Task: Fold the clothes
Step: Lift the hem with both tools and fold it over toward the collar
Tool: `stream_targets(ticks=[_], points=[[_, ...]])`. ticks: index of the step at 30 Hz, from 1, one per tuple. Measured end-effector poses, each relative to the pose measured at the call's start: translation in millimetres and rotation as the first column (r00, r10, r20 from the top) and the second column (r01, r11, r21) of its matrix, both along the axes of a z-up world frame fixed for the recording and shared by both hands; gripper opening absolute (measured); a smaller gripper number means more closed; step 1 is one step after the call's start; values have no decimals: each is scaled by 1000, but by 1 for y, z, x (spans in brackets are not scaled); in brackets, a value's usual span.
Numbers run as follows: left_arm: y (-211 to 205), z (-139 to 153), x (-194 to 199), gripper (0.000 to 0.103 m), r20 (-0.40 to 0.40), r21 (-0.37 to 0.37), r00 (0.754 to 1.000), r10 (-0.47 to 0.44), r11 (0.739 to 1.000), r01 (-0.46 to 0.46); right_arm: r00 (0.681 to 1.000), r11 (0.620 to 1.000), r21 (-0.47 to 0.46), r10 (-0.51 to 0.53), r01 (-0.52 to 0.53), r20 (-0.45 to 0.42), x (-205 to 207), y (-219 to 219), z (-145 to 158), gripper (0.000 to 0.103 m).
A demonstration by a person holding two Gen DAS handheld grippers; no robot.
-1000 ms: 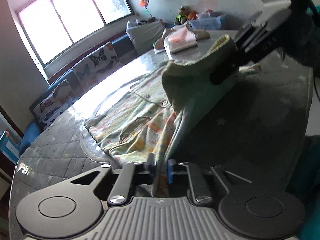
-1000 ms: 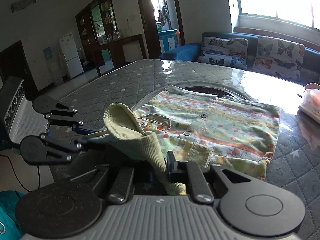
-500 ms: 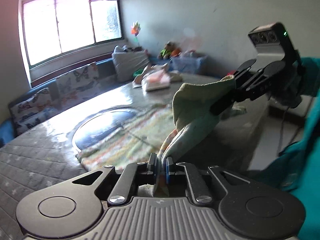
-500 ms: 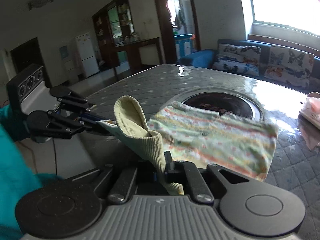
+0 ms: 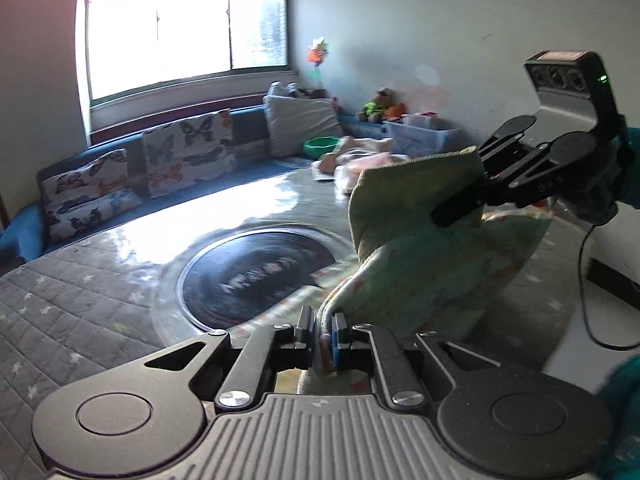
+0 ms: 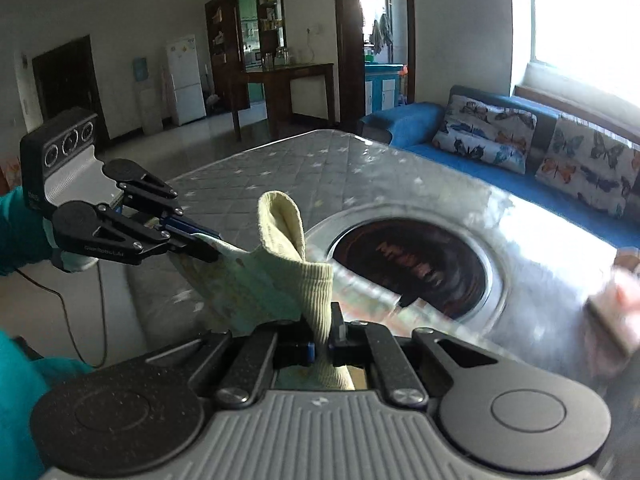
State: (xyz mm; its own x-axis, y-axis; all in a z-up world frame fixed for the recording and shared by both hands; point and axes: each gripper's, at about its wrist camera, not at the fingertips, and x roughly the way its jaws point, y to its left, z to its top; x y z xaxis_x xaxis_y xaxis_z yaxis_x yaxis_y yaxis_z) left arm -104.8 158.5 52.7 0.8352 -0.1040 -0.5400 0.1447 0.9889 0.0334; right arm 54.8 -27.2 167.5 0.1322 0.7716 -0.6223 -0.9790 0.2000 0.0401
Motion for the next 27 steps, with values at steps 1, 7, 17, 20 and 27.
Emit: stream_targets(ticks=[1, 7, 17, 20, 27], points=[[6, -2, 9, 9, -6, -2, 1000, 13, 1000, -13, 1000, 1000, -2, 3, -3, 6, 4, 6, 0, 5], [34, -24, 59, 9, -69, -2, 995, 78, 997, -79, 999, 999, -45, -20, 21, 37, 43, 57, -15, 5], [64, -72, 107, 19, -200, -43, 959, 200, 976, -212, 971, 970, -49, -238, 237, -10, 75, 94, -94, 16], [62, -72, 105, 24, -198, -31, 956, 217, 973, -227, 955, 955, -14, -298, 297, -18, 76, 80, -94, 22], [71, -72, 114, 41, -201, -40, 942, 271, 958, -284, 935, 937, -2, -349, 350, -63, 71, 33, -92, 21]])
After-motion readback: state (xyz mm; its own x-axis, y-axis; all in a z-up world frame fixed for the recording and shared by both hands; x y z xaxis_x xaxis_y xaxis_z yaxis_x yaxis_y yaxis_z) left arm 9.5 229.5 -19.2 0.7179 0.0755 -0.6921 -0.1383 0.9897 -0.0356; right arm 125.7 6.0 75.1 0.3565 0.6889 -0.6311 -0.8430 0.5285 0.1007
